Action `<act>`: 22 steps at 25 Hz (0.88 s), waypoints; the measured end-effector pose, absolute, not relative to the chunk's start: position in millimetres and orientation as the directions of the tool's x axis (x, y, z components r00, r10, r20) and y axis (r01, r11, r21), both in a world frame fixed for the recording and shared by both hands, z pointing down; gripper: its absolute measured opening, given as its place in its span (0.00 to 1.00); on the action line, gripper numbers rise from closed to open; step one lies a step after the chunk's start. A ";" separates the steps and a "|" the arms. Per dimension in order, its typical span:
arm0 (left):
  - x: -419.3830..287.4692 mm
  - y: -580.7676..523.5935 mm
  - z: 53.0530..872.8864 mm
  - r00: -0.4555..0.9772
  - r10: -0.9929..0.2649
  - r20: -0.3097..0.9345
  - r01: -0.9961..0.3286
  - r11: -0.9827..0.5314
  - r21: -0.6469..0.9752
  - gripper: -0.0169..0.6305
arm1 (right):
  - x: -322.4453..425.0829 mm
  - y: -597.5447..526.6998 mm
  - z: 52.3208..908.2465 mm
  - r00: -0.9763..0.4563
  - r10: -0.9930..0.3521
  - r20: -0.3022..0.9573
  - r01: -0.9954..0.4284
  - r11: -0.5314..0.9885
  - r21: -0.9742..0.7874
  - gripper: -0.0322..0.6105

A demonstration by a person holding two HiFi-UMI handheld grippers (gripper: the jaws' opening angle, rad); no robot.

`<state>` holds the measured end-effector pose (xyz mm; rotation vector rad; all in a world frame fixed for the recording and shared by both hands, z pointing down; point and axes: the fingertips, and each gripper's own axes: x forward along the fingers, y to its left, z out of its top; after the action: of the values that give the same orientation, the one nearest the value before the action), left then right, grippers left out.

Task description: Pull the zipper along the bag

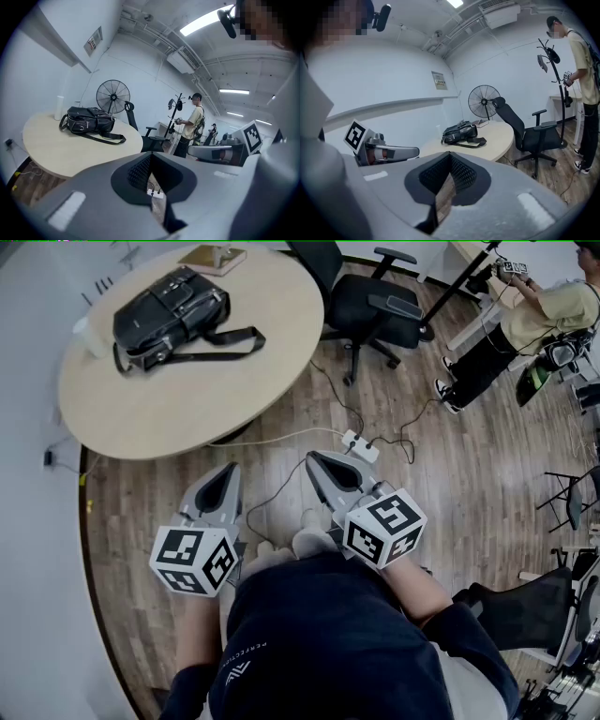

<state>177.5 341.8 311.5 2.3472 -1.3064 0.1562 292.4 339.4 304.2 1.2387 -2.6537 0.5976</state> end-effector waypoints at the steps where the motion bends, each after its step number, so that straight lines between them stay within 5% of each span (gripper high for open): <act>1: 178.1 341.1 311.6 0.542 -0.782 0.309 -0.832 -0.447 0.328 0.05 | 293.8 337.2 303.7 -0.649 -0.699 0.299 -0.760 0.582 -0.289 0.05; 22: 186.1 323.1 314.8 0.322 -0.891 0.319 -0.921 -0.216 0.325 0.05 | 324.9 286.5 320.0 -0.794 -0.536 0.287 -0.608 0.702 -0.371 0.05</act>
<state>186.1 323.1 314.8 2.1414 -1.5979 0.0865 324.9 286.5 320.0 0.9306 -2.7514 0.6842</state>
